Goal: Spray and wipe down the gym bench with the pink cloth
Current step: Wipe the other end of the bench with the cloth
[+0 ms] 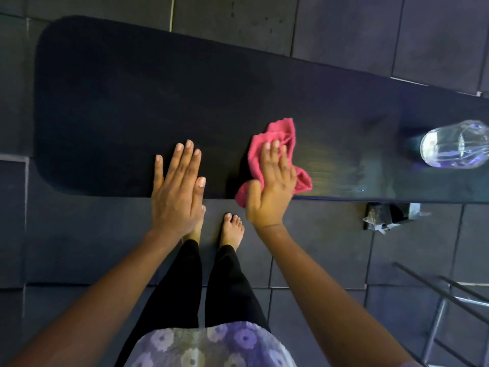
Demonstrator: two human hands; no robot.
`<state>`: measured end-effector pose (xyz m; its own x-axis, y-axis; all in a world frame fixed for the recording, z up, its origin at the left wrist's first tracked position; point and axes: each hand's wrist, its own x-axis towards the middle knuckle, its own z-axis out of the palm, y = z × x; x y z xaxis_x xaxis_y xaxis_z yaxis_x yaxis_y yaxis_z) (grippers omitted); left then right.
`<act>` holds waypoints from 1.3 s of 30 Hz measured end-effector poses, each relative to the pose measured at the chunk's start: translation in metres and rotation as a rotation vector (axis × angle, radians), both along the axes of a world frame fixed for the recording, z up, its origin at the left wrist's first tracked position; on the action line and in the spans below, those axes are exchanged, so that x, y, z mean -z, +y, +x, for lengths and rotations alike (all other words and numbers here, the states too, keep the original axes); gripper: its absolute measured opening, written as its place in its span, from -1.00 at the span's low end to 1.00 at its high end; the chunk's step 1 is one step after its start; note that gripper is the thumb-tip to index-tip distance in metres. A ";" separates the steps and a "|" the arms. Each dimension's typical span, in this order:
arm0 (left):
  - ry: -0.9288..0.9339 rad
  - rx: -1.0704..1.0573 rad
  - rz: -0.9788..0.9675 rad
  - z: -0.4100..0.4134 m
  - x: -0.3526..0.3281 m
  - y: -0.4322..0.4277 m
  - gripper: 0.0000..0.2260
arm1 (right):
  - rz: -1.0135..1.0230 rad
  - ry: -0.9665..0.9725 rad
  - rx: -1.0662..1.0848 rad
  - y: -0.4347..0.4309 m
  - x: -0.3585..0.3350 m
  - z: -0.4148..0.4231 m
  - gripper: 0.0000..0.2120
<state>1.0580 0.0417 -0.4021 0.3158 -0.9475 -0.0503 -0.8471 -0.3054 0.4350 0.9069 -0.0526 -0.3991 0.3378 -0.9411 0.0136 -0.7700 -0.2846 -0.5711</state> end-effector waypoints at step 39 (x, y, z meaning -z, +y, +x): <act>0.110 0.116 0.105 -0.059 -0.013 0.019 -0.52 | 0.209 -0.084 0.263 0.011 -0.010 -0.079 -0.34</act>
